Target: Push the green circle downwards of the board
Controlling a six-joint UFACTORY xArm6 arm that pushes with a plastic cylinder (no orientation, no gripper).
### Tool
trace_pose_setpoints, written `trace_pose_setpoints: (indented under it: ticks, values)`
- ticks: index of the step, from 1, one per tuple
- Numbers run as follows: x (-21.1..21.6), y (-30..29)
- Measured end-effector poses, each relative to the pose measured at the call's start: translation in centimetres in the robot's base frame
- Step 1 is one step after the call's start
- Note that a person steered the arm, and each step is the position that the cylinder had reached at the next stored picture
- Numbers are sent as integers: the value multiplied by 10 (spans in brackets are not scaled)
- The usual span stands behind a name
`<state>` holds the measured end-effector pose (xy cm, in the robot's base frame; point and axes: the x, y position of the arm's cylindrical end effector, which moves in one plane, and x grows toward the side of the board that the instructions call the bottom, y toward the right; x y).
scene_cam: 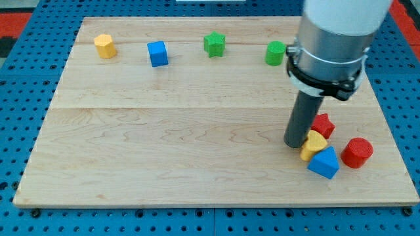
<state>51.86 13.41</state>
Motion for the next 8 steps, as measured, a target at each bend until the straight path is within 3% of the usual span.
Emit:
trace_pose_setpoints:
  ticks: [2,5,6,8]
  values:
    - [-56,-115]
    - [-230,115]
    - [-250,77]
    - [-209,56]
